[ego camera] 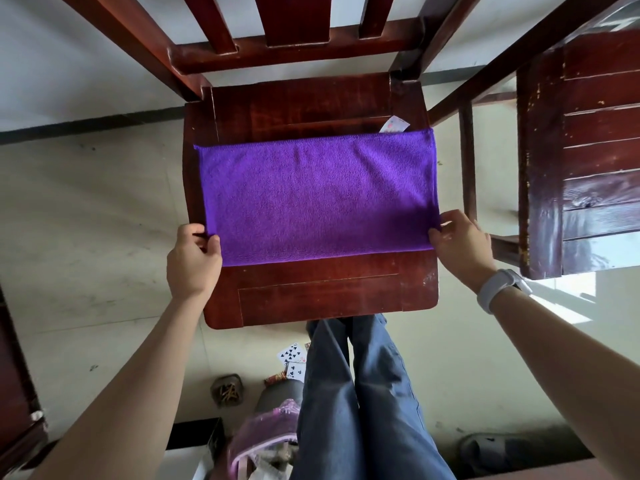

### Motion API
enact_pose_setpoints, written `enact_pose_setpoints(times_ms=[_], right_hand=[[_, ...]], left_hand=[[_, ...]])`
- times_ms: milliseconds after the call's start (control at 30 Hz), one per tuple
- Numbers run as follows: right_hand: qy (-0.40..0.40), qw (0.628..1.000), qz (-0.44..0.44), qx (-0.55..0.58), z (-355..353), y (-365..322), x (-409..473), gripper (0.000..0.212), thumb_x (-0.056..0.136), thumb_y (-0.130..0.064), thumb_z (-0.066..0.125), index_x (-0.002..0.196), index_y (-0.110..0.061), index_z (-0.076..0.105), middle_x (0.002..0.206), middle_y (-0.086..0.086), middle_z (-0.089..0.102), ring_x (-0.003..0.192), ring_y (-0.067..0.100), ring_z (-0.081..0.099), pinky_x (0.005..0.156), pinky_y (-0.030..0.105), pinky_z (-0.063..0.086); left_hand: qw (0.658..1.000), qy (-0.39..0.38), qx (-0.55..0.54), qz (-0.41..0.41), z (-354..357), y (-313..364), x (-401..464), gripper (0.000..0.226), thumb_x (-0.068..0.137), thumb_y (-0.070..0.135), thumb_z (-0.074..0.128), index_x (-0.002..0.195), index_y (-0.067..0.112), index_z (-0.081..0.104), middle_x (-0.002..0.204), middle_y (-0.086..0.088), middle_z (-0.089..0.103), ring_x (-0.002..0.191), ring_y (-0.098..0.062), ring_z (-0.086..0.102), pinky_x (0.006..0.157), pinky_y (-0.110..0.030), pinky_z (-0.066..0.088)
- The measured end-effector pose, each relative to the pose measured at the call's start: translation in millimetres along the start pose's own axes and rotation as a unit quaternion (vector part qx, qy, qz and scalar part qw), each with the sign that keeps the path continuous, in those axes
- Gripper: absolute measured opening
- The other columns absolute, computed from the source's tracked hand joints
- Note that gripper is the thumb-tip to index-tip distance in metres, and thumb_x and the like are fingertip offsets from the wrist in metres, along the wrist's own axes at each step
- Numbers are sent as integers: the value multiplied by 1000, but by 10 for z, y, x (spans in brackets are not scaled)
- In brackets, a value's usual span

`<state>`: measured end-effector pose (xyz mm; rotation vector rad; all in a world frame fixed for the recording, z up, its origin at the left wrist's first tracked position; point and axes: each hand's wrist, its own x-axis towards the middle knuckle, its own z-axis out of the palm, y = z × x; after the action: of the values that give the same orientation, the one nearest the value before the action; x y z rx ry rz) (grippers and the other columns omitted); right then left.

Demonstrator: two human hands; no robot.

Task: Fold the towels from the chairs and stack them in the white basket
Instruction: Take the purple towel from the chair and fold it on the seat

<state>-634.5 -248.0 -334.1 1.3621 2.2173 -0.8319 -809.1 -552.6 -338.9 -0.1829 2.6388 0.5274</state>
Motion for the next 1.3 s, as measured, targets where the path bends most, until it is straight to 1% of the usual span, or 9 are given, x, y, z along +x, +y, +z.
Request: enact_pose_setpoints(times_ms=[100,167,267,467,667,867,1000,1133,1300], right_hand=[[21,999,22,-26,17,20,-55,36,83,-27,52,117,-14,51,110,8,63,118,30,44,96,42,31],[100,995,-4,-29,52,22,-130,48,78,-35,43,121,-14,49,117,10,56,116,31,44,95,44,31],[187,966,-161,-76,187,-150,-172,49,76,-33,40,119,-13,52,118,14,56,113,29,45,98,47,32],[153,904,-335,-216,577,-816,258,52,85,-29,41,137,-23,41,145,16,38,135,36,34,107,63,16],[178,899,-318,-242,675,-801,624,53,90,-42,36,141,-32,31,151,15,28,139,34,25,108,63,12],[162,905,-329,-216,559,-780,589,53,91,-38,31,142,-26,30,152,13,25,141,35,20,108,65,9],[171,933,-246,-201,360,-531,634,55,91,-34,25,145,-22,24,154,13,20,143,31,14,111,60,3],[132,942,-234,-200,350,-422,701,58,90,-37,19,146,-24,17,156,9,12,144,29,7,113,56,4],[121,963,-240,10,244,-395,658,51,92,-19,30,142,-9,29,152,17,20,142,31,16,115,43,10]], left_hand=[[1000,7,-22,15,15,-32,-8,37,85,12,58,119,4,48,112,-20,58,99,-37,57,87,-41,43],[996,41,0,73,37,-7,-66,42,82,8,57,123,4,47,121,-21,50,109,-36,50,91,-44,40],[968,74,98,217,150,158,-162,45,81,17,52,126,11,48,132,-18,47,121,-36,43,96,-47,36],[914,14,213,346,619,682,65,58,85,44,41,140,30,31,152,-9,25,141,-35,19,109,-62,11],[945,83,207,240,701,610,444,61,88,52,31,144,32,21,155,-10,14,143,-35,7,109,-62,2],[951,65,197,230,642,582,447,62,88,54,29,145,31,17,156,-11,9,143,-36,3,106,-67,3],[958,69,183,211,555,420,339,64,87,54,31,145,30,18,156,-13,8,143,-37,2,106,-67,4],[968,57,180,167,583,230,233,65,86,55,26,145,28,20,156,-14,8,142,-39,5,106,-67,10],[968,47,184,165,559,260,229,65,86,54,26,145,28,18,156,-14,6,143,-38,2,106,-68,5]])
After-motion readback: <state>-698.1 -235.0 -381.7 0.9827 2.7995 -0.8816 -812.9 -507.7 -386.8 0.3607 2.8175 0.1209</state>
